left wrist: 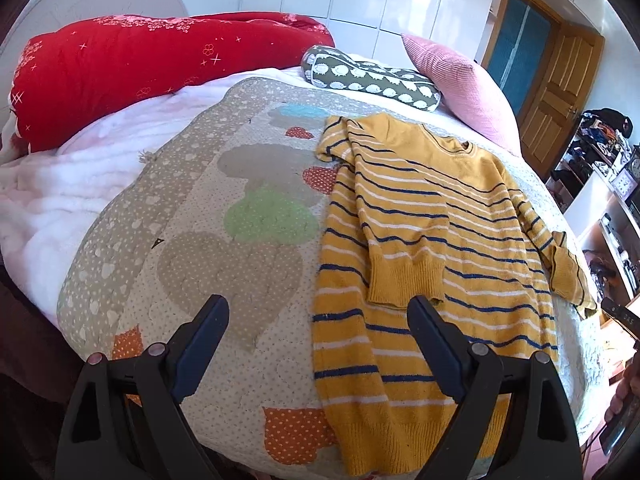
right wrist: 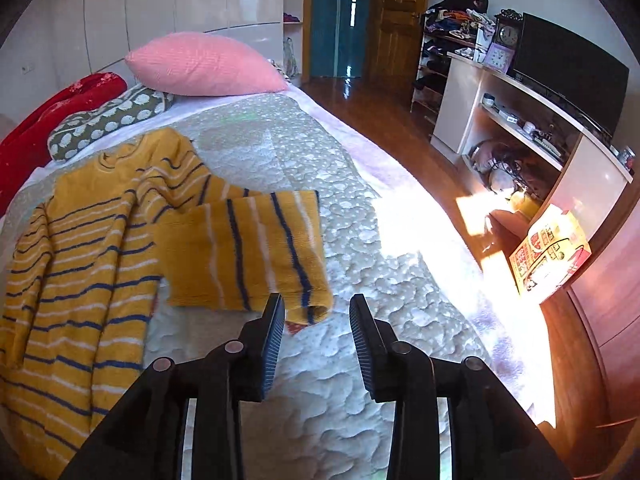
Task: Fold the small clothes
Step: 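Pull the held sweater fabric outward with the right tool to spread it flat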
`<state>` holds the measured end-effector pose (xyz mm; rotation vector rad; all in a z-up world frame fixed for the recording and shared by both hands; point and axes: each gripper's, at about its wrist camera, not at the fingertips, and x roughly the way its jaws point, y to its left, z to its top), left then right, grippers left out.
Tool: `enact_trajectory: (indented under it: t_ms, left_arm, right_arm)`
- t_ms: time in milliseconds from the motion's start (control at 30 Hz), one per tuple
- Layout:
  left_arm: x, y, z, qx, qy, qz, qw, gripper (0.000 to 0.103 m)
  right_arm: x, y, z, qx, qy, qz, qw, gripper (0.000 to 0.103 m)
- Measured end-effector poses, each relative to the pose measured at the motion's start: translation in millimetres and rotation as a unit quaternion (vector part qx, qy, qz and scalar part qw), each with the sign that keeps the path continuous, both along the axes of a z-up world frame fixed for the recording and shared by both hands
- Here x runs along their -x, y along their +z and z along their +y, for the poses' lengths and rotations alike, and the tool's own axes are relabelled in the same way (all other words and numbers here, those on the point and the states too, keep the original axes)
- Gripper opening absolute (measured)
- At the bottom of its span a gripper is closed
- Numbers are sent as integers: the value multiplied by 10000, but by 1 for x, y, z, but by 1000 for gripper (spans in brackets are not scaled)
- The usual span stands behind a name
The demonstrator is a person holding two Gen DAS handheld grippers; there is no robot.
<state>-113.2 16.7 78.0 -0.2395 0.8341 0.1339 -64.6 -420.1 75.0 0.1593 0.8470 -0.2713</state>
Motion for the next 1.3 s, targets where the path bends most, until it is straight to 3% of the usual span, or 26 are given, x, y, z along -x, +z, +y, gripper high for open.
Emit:
enact_trajectory:
  t_ms: [100,200,267,333,467,500,533,567,633,767,967,1100,1200,1300]
  left_arm:
    - [0,-2,16,144,199,8,9997,90]
    - [5,-2,32,245,397,-5,9989,90]
    - [11,-2,43,311,500,-21,9983,90]
    - [17,-3,54,380,585,-38,9976,90]
    - [31,-2,75,512,677,-94,9963,90]
    - [35,-2,80,543,693,-110,9961,90]
    - [40,-3,86,575,708,-127,9957,90]
    - [44,-4,90,600,718,-137,9955,90]
    - [53,-7,99,620,730,-151,9953,90]
    - [74,-11,117,629,805,-133,9947,90]
    - [106,-16,143,570,1088,-70,9924,90]
    - [122,-24,160,576,1391,81,9886,90]
    - [128,-28,164,715,1472,150,9864,90]
    - [126,-26,158,772,1283,130,9886,90]
  right_arm:
    - [-5,15,49,-727,941,-309,9924,39]
    - [-24,21,115,-1279,2021,-268,9706,48]
    - [-39,17,160,-1527,2528,-79,9554,48]
    - [-53,6,203,-1640,2855,146,9441,48]
    - [-83,-29,253,-1744,2901,667,9386,48]
    - [-89,-36,259,-1795,2859,724,9385,46]
    - [-94,-39,266,-1839,2866,745,9373,38]
    - [-98,-40,271,-1870,2910,776,9351,8]
    - [-106,-34,284,-1915,2917,816,9336,5]
    - [-111,4,336,-1765,3327,477,9251,5]
    - [-110,46,485,-1847,4521,381,8718,5]
    - [-99,36,591,-1597,5433,829,8200,6]
    - [-87,17,624,-1292,5607,1069,8109,6]
    - [-76,11,598,-1653,5575,1141,8055,7]
